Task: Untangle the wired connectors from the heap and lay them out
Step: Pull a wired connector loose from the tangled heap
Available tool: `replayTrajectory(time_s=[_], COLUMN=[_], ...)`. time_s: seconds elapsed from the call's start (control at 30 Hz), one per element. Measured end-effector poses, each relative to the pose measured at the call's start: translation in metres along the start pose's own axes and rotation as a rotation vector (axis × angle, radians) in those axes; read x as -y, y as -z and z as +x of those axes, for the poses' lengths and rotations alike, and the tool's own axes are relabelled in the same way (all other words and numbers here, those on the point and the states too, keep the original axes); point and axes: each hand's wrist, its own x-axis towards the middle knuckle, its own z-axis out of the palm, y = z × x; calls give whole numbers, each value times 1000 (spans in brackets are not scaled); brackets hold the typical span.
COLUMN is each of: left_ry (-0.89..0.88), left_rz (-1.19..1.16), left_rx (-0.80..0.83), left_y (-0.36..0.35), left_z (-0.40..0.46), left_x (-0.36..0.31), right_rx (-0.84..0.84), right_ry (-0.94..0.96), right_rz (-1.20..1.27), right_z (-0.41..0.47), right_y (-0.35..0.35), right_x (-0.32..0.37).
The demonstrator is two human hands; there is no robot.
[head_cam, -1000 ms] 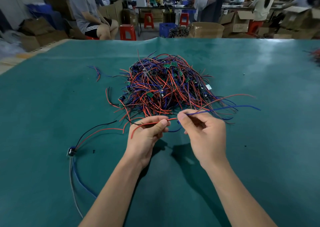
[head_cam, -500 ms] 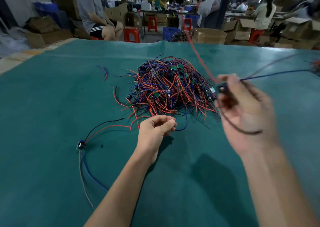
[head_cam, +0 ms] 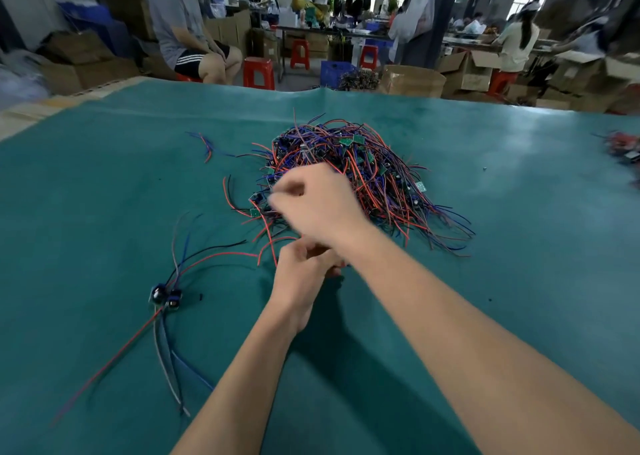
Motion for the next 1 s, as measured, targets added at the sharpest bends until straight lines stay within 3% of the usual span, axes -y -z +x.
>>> replayTrajectory(time_s=[0.1,0.17,0.3,0.47,0.57,0.67,0.8,1.0], left_ry=[-35,-33,-21,-15,-11,-7,-6,-18], left_rz=[-18,-22,-29,-43,-49,-59,-58,-39], left_rx=[52,40,50,48,50,60,82,139], left_y=[-4,-4,-4,-4,-4,-4,-3,-1], left_z=[2,4,5,5,4,4,4,4], left_x=[-2,-1,1,1,0,-1,0,1], right_rx=[-208,-181,-11,-104,-142,-219,-420,-488], right_ry=[-140,-182,-55,61,97,101,30,85], right_rz=[-112,-191,-343,-504,-482,-245,281,798], right_z=[15,20,26,33,33,29,8,-50], right_y=[35,47,42,22,19,28,57,92], right_x=[-44,-71,-94,-97,-99,-100,-99,-96])
